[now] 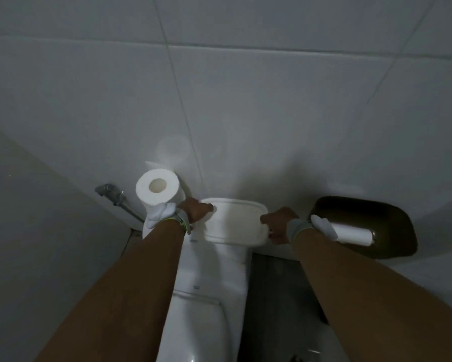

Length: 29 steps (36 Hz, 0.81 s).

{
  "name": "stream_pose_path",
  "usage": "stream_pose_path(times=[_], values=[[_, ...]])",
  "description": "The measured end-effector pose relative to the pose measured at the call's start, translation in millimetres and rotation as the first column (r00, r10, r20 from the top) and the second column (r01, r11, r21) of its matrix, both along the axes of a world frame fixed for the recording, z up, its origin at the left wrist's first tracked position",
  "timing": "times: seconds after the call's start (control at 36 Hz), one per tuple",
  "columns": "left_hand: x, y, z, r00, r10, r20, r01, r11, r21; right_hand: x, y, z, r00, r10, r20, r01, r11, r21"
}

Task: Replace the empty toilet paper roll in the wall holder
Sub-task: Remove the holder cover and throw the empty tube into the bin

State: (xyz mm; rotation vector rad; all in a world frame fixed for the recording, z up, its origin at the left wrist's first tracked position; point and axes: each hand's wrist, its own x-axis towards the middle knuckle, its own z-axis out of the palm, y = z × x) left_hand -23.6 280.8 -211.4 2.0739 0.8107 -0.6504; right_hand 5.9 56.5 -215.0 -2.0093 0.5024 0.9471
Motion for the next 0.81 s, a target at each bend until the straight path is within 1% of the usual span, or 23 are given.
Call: stream_pose_path(times=[0.14, 0.33, 0.44, 0.61, 0.81], values=[[7.9, 3.3, -11.8, 1.000, 0.001, -0.003, -0.001, 1.000, -0.022, 9.7, 9.7, -27.1, 0.997, -0.050, -0.051, 0.051, 0.999, 0.011], [19.6, 2.5, -41.6, 1.000, -0.012, 0.004, 0.012, 1.000, -0.004, 16.9, 21.2, -58.8, 0.992, -0.111, -0.060, 0.112, 0.994, 0.011], [22.1, 1.7, -56.7, 1.000, 0.002, 0.023, -0.002, 1.000, 0.012, 15.9, 24.8, -66.6, 0.990, -0.103, -0.091, 0.105, 0.994, 0.015], [22.2, 7.2, -69.8, 1.000, 0.008, -0.013, -0.008, 1.000, 0.011, 15.7, 34.6, -76.5, 0.989, -0.085, -0.118, 0.088, 0.996, 0.017], [21.2, 10.8, -82.3, 0.999, -0.002, -0.043, 0.000, 0.999, -0.032, 16.9, 41.5, -89.4, 0.990, -0.073, -0.125, 0.072, 0.997, -0.007]])
